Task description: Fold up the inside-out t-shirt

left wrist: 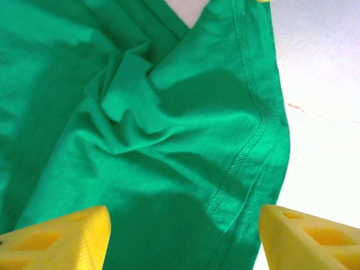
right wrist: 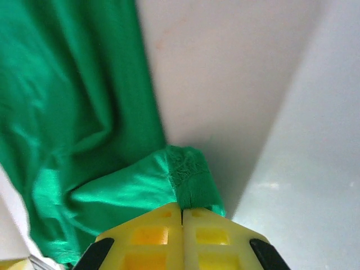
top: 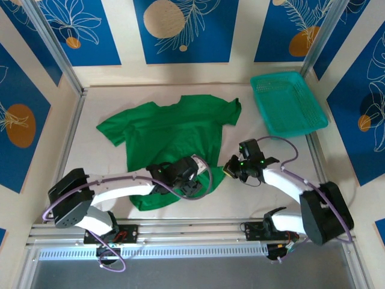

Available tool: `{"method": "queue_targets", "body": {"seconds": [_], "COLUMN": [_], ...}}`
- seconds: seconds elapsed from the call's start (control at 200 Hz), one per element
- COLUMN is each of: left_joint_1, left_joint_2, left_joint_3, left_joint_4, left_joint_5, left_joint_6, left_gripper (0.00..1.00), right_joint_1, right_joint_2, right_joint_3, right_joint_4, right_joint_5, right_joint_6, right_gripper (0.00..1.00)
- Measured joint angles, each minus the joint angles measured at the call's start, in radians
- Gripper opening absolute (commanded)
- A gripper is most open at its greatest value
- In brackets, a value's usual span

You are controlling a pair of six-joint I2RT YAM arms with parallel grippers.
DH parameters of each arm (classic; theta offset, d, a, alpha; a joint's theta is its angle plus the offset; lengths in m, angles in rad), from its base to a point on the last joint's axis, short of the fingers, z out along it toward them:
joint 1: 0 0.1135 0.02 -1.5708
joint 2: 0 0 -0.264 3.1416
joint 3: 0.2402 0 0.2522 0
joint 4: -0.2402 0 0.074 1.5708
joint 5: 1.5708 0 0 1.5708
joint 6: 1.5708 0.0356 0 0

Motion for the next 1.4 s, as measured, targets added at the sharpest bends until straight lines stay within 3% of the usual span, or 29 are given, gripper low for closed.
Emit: {"method": "queue_targets", "body": {"seconds": [0.24,0.766,0.846,0.926,1.001,1.051,1.301,1.401], "left_joint_1": [-0.013,-0.038,-0.042,-0.042,-0.042,-0.042,-0.043,-0.043], "left_joint_2": [0.119,0.290,0.308,0.323,0.333,0.334,0.292,0.223], "left_joint_3": [0.067,0.151,0.162,0.175,0.178,0.178,0.126,0.038], "left_joint_4": [0.094,0.264,0.268,0.272,0.278,0.274,0.214,0.210], "left_joint_5": [0.021,0.037,0.043,0.038,0.016,-0.016,-0.082,-0.087], "left_joint_6": [0.044,0.011,-0.006,-0.023,-0.050,-0.066,-0.109,-0.117], "left_gripper": [0.78,0.77,0.70,0.55,0.28,0.18,0.16,0.20], "right_joint_1": [-0.035,-0.047,-0.047,-0.052,-0.052,-0.058,-0.138,-0.144], "right_joint_2": [-0.206,-0.378,-0.379,-0.380,-0.383,-0.391,-0.446,-0.458], "right_joint_3": [-0.007,-0.036,-0.036,-0.036,-0.036,-0.036,-0.028,-0.017], "right_joint_4": [-0.044,-0.150,-0.163,-0.173,-0.180,-0.189,-0.247,-0.259], "right_joint_5": [-0.014,-0.084,-0.088,-0.092,-0.094,-0.095,-0.090,-0.079], "right_joint_6": [0.086,0.272,0.280,0.287,0.289,0.290,0.283,0.272], "right_gripper": [0.00,0.00,0.00,0.00,0.00,0.00,0.00,0.00]}}
